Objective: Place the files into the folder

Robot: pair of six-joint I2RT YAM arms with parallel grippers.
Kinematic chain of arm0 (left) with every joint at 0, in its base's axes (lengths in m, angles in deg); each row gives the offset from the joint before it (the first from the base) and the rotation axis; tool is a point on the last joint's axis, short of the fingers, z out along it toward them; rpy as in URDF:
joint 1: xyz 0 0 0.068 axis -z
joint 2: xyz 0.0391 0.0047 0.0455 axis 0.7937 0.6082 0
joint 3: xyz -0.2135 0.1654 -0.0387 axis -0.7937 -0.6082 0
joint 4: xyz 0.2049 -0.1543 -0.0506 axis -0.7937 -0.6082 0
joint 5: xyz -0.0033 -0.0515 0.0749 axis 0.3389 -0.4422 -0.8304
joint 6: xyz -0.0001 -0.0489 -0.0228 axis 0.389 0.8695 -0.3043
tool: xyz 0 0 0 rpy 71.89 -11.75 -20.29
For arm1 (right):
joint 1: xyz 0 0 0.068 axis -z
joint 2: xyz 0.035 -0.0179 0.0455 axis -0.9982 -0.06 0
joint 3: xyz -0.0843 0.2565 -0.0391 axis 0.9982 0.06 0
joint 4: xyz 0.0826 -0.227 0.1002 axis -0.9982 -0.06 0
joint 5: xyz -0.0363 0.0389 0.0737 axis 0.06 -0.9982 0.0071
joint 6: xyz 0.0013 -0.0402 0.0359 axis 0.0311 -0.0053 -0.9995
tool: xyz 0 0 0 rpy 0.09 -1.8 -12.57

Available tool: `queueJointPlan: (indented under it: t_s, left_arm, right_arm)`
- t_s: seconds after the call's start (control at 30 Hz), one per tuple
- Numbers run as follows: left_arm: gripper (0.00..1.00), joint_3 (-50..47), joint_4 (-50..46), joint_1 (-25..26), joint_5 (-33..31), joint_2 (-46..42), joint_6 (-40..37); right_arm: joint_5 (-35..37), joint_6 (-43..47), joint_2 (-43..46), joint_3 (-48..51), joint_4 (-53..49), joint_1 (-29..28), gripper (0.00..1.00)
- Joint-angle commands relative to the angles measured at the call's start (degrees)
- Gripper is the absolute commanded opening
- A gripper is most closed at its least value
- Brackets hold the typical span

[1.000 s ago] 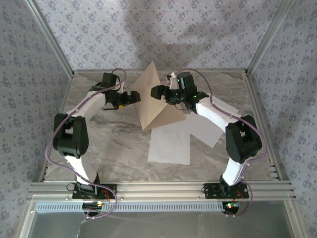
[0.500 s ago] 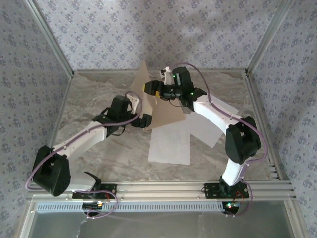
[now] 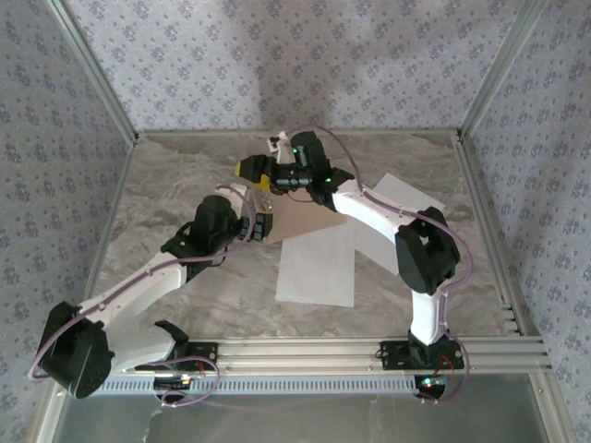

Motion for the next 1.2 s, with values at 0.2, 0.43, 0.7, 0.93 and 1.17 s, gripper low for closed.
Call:
queueJointPlan:
  t_s: [0.2, 0.43, 0.7, 0.93, 1.17]
  left_arm:
    - [1.00, -2.8, -12.8, -1.6, -6.3, -15.5, 6.3]
    - [1.00, 0.2, -29.6, -5.7, -10.8, -22.0, 16.2]
    - [1.00, 6.5, -36.2, -10.7, -5.7, -24.6, 16.6]
    - [1.00, 15.8, -41.9, -14.7, -2.2, -22.3, 16.6]
    - [1.00, 22.8, -46.7, -24.9, 6.3, -19.7, 14.9]
  right_arm:
    - [-0.3, -3.7, -5.1, -5.1, 3.9, -2.8, 0.88]
    - [0.7, -0.8, -3.9, -4.9, 0.8, -1.7, 0.88]
    - [3.1, 4.6, -1.0, -4.1, -4.7, 0.1, 0.89]
    - [-0.2, -0.6, -6.6, -7.4, 1.3, -3.3, 0.89]
    - [-0.9, -1.4, -11.3, -10.2, 3.3, -8.0, 0.89]
